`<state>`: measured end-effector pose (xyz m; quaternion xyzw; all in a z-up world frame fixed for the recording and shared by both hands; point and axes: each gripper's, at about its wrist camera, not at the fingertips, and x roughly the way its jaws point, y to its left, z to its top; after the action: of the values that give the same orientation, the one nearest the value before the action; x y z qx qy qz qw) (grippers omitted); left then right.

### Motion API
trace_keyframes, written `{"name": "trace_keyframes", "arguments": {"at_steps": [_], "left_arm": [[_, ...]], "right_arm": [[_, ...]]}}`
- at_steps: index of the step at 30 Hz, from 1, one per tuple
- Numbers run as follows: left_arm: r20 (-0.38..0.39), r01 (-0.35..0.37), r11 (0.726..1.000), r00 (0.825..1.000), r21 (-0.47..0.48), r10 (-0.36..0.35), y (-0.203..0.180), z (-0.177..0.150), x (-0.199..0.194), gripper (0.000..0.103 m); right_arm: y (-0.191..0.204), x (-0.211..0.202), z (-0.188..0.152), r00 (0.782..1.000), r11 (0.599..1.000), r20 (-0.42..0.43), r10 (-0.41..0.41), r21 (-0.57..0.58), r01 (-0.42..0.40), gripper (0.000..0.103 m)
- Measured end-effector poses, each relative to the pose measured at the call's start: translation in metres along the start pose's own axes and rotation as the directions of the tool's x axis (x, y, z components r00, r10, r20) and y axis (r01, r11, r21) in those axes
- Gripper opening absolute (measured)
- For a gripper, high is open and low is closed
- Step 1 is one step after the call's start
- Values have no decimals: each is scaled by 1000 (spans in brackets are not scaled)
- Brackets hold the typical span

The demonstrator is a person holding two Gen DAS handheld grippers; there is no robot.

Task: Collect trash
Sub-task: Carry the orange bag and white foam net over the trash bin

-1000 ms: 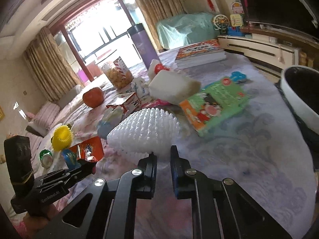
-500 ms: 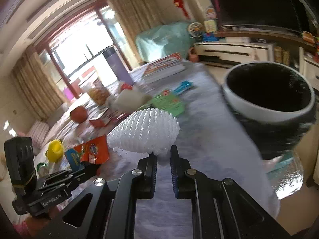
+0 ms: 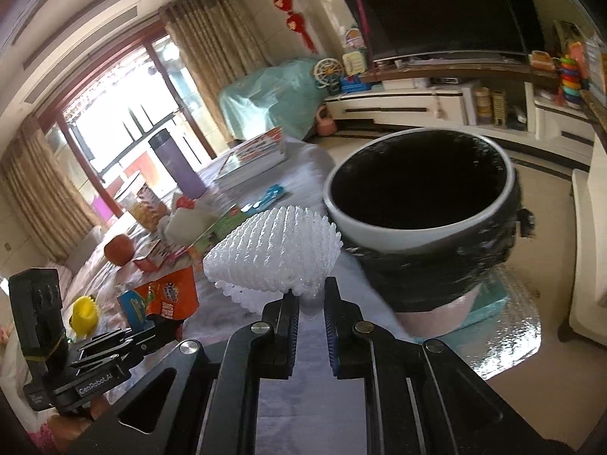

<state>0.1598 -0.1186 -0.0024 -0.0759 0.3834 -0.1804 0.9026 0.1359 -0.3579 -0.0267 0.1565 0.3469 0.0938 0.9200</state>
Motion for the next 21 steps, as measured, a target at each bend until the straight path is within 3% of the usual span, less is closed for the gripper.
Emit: {"name": "trace_keyframes", "arguments": {"at_steps": [21], "left_arm": [[-12, 51, 996, 999, 79, -51, -58, 52, 62, 14]], "right_arm": [[-61, -16, 41, 992, 992, 60, -107, 69, 103, 12]]}}
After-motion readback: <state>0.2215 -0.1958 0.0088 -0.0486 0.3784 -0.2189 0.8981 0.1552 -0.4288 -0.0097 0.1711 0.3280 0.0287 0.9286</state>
